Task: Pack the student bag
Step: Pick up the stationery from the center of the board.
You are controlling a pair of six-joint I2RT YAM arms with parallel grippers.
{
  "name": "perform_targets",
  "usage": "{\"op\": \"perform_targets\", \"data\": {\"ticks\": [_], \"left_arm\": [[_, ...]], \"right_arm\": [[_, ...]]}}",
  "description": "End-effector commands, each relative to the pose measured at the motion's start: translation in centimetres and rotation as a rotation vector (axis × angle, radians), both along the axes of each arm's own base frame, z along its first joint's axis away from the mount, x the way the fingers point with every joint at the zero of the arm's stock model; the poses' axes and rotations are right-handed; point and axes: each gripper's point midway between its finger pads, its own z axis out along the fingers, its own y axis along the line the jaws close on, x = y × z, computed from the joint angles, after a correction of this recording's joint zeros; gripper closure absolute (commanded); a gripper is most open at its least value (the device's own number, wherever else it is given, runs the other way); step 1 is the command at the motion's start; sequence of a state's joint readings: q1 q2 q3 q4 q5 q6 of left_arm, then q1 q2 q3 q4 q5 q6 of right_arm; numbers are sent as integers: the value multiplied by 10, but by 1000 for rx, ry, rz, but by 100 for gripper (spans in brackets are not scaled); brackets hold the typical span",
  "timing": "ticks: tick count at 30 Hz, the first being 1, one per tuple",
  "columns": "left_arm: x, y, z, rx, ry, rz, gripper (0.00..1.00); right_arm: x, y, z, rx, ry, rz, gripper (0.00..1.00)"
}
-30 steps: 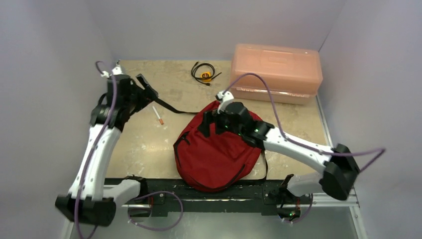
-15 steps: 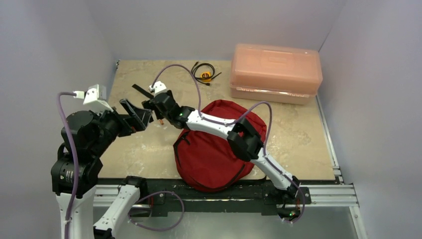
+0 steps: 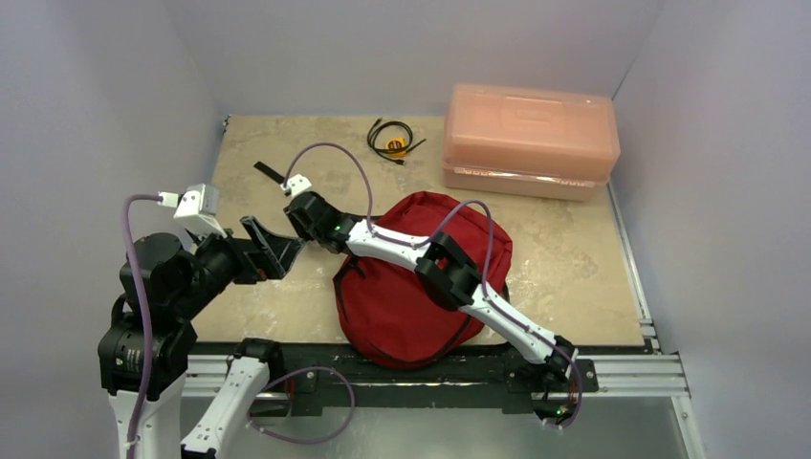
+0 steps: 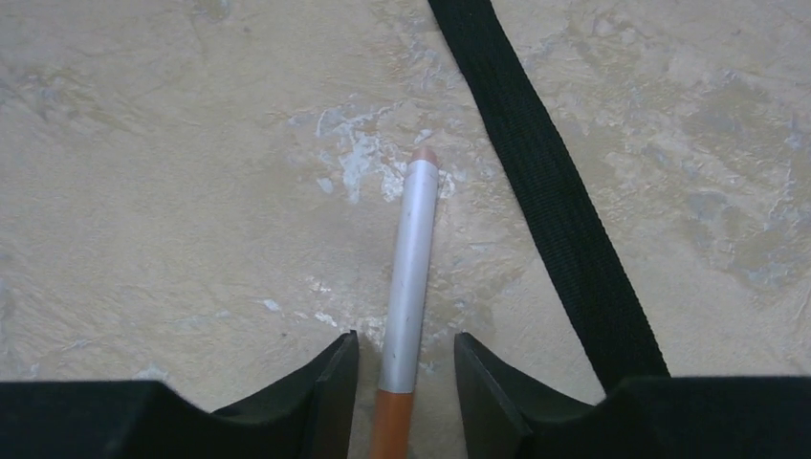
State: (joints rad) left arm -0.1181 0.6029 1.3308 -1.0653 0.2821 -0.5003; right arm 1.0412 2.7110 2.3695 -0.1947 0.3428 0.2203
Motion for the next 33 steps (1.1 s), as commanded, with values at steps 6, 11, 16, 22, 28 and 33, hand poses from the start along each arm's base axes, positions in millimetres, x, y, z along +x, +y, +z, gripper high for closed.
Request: {"op": "perform_targets", "data": {"ticks": [6, 11, 16, 22, 28, 33], "left_arm": [[-11, -6, 12, 14, -49, -61, 0], [-13, 4, -5, 20, 7, 7, 0], [-14, 27, -32, -8, 70, 182, 0], [-9, 28, -66, -101, 160, 270, 0], [14, -3, -92, -324, 343, 247, 0], [48, -36, -118, -571, 480, 209, 7]], "right_arm": [[-35, -11, -31, -34, 168, 76, 100], [-39, -2, 23, 44, 141, 132, 100], [-51, 1, 101, 264, 120, 209, 100], [-62, -11, 152, 441, 184, 278, 100], [-104, -51, 174, 500, 254, 345, 100], [-141, -102, 180, 512, 280, 338, 100]]}}
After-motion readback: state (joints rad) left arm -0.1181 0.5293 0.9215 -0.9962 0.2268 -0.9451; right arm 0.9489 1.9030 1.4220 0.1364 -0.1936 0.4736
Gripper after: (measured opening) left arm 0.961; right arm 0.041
